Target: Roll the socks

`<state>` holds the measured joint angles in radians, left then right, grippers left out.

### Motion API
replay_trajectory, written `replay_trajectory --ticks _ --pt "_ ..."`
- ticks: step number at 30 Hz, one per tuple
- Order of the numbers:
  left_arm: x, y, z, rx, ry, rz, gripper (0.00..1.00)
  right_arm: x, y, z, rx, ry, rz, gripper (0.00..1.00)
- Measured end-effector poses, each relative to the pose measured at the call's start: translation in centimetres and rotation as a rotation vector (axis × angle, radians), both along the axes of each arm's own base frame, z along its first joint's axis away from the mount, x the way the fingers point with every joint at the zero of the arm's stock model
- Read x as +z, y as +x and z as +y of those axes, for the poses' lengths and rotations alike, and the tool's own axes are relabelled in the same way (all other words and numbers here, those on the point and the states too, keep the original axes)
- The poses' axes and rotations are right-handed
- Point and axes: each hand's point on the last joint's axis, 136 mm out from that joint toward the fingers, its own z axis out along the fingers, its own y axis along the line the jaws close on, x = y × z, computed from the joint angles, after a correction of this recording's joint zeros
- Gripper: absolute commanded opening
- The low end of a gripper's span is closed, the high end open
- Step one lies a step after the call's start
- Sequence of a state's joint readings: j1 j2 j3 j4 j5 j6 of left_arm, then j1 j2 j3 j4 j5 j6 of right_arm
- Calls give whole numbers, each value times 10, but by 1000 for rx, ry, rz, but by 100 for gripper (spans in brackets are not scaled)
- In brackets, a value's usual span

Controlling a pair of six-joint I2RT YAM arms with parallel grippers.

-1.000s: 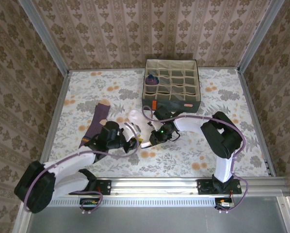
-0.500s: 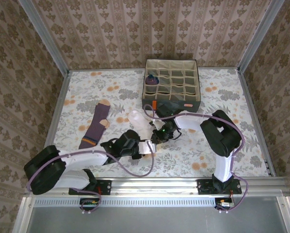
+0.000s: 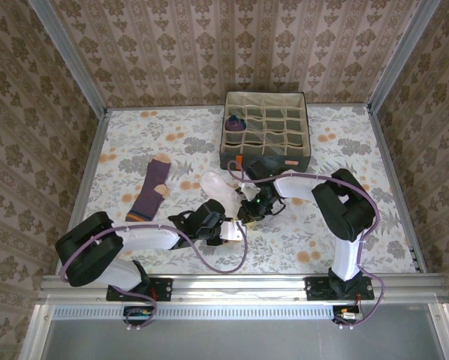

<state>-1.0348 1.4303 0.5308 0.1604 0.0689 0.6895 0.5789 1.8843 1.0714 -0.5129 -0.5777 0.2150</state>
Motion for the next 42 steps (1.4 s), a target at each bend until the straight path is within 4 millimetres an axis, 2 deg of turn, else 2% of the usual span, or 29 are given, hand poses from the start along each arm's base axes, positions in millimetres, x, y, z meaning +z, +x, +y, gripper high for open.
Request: replay_trajectory --ticks 4,9,12,15,19,21,25,30,36,42 --pt "-13 3 0 11 33 10 31 0 -2 -3 0 -1 14 17" --pt "-15 9 -9 24 31 5 32 0 -4 -5 5 -1 17 16" --pt "-15 11 -14 33 24 10 22 0 -6 -8 12 -2 17 16" --pt "-15 15 -19 49 17 22 5 1 -10 -11 12 -4 24 18" --pt "-13 16 -27 62 5 66 0 2 -13 -20 -2 -4 25 26" --pt "-12 16 -27 72 2 108 0 4 -17 -25 -8 4 29 35" --pt "-11 16 -27 95 -10 219 0 11 -24 -37 -52 39 23 39" --pt "-10 11 -28 111 -32 385 0 24 -18 -43 -129 105 -45 35" --pt "-8 1 -29 115 -90 610 0 36 -4 -31 -182 211 -144 29" --pt "-6 -1 -26 134 -151 796 0 40 2 -23 -200 278 -190 29"
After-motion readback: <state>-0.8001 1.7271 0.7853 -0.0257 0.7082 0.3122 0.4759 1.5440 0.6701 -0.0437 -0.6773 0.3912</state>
